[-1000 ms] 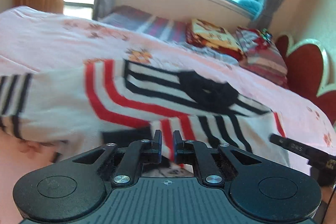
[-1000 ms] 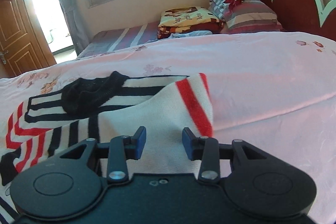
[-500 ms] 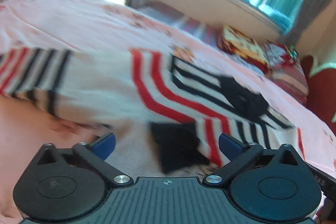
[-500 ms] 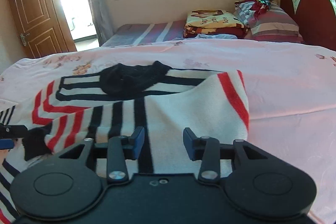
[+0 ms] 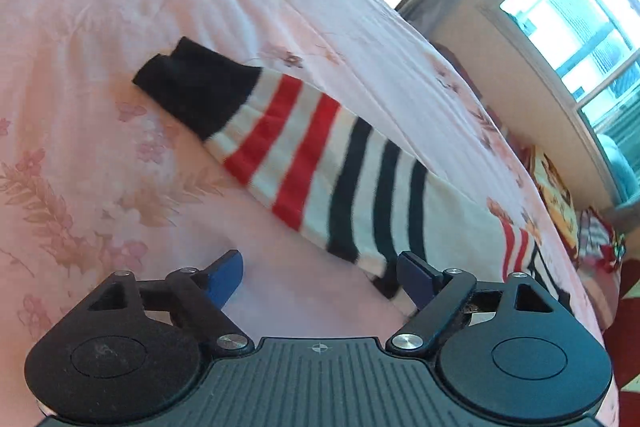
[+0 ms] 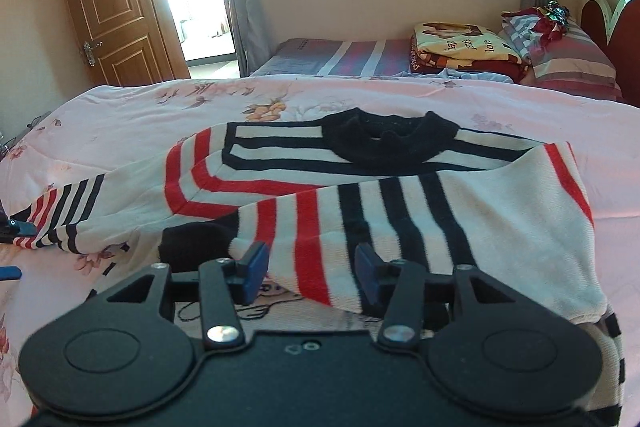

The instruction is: Fold small clothes

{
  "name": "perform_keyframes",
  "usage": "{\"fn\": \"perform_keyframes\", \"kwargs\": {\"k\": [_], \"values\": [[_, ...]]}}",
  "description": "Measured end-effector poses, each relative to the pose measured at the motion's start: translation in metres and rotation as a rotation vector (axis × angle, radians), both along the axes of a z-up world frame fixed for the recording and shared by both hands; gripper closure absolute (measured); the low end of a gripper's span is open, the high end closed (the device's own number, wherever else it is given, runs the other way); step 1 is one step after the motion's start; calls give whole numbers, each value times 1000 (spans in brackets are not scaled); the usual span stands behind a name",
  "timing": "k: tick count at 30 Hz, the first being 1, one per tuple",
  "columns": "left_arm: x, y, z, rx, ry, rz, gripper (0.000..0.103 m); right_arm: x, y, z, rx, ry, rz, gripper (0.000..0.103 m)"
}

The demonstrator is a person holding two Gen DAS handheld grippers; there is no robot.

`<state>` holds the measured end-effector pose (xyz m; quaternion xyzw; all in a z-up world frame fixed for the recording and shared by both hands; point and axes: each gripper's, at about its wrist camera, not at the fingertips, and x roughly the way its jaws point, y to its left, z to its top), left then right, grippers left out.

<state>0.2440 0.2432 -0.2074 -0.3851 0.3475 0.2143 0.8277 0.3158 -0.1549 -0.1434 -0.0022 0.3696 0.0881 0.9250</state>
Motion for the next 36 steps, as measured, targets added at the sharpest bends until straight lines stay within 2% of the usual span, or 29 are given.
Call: {"fn": "perform_keyframes", "kwargs": {"k": [3, 7, 8, 9, 10, 11, 12, 13, 16, 18, 19, 20, 22, 24, 26, 27, 31, 34, 36], "values": [[10, 21, -8, -45, -47, 13, 19, 4, 23, -3, -12, 2, -5, 55], [32, 33, -14, -43, -93, 2, 19, 12, 45, -7, -19, 2, -26, 55], [34, 36, -14, -46, -107, 4, 24, 14, 50, -8, -23, -1, -33, 55], [37, 37, -15, -51, -116, 7, 35, 16, 54, -10, -31, -2, -39, 55], [42, 40, -18, -68, -111, 9, 64, 19, 58, -12, -42, 0, -44, 55], [45, 45, -23, -97, -111, 14, 79, 21, 60, -13, -51, 2, -51, 55], [48, 48, -27, -122, -108, 22, 85, 23, 62, -14, -59, 5, -57, 55], [49, 50, -29, -132, -116, 29, 85, 25, 65, -15, -68, 4, -63, 55], [53, 45, -24, -95, -130, 4, 85, 28, 71, -17, -98, -17, -71, 55], [54, 39, -12, -57, -158, -23, 85, 35, 76, -34, -147, 43, -75, 56], [57, 33, -1, -20, -181, -53, 85, 38, 77, -48, -170, 86, -65, 52], [60, 23, 15, 35, -213, -101, 85, 32, 81, -52, -211, 31, -38, 51], [68, 1, 43, 101, -275, -196, 85, 31, 85, -53, -237, 27, -24, 51], [80, -33, 73, 159, -334, -321, 85, 34, 73, -44, -146, 47, -43, 52], [92, -74, 96, 195, -382, -462, 85, 28, 52, -30, -14, 27, -105, 53], [98, -97, 103, 207, -398, -533, 85, 23, 42, -24, 18, 12, -134, 53], [123, -194, 104, 177, -397, -776, 85, 0, -1, -4, 66, -18, -203, 51], [139, -267, 87, 160, -327, -940, 85, -16, -38, 0, 65, -17, -257, 50], [146, -303, 72, 178, -253, -985, 85, -25, -61, -1, 85, 0, -295, 50]]}}
